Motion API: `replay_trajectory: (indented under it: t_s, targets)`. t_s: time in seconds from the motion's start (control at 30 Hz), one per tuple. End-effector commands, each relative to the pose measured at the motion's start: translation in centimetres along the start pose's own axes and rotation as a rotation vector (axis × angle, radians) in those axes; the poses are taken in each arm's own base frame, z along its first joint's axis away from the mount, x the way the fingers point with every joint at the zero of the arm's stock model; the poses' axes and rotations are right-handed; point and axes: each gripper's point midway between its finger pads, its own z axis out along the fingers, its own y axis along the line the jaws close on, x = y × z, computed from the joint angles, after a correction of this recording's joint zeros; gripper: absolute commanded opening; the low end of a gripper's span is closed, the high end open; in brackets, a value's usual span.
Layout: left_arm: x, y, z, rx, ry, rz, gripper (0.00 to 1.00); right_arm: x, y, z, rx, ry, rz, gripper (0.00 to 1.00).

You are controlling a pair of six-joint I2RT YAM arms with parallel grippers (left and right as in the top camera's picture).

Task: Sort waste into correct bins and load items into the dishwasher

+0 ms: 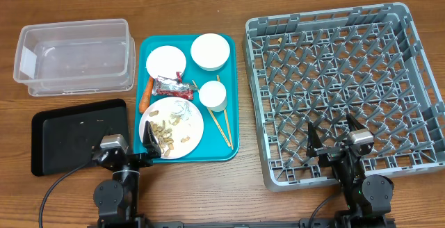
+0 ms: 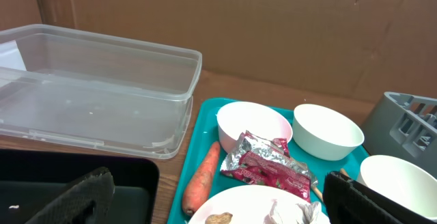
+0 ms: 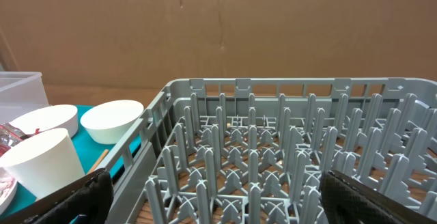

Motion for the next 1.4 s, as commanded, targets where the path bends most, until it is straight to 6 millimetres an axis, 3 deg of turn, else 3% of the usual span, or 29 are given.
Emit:
replay_trajectory:
  t_s: [0.0, 0.37, 0.53, 0.8, 1.07, 1.37]
  targets:
    - [0.1, -0.1, 0.0, 0.003, 0.001, -0.014, 1.00, 0.1, -0.3, 0.0, 0.015, -0.004, 0.003, 1.00]
    - [0.1, -0.1, 0.0, 0.005, 0.001, -0.014, 1.00, 0.1, 0.1, 0.0, -0.011, -0.005, 0.007, 1.00]
    - [0.1, -0.1, 0.0, 0.003, 0.002, -0.014, 1.00, -0.1, 0.0, -0.1, -0.004, 0.001, 0.188, 1.00]
    - [-0.2, -0.6, -0.6, 0.016, 0.052, -0.038, 1.00, -3.5, 0.0, -1.4, 0.027, 0.054, 0.199, 1.00]
    - [-3.7, -1.2, -1.8, -0.009, 0.155, -0.041, 1.00, -6.3, 0.0, -1.3, 0.055, 0.225, 0.221, 1.00]
    - [-8.7, -2.3, -0.4, -0.061, 0.455, -0.052, 1.00, -7.4, -0.6, 0.7, 0.118, 0.558, 0.251, 1.00]
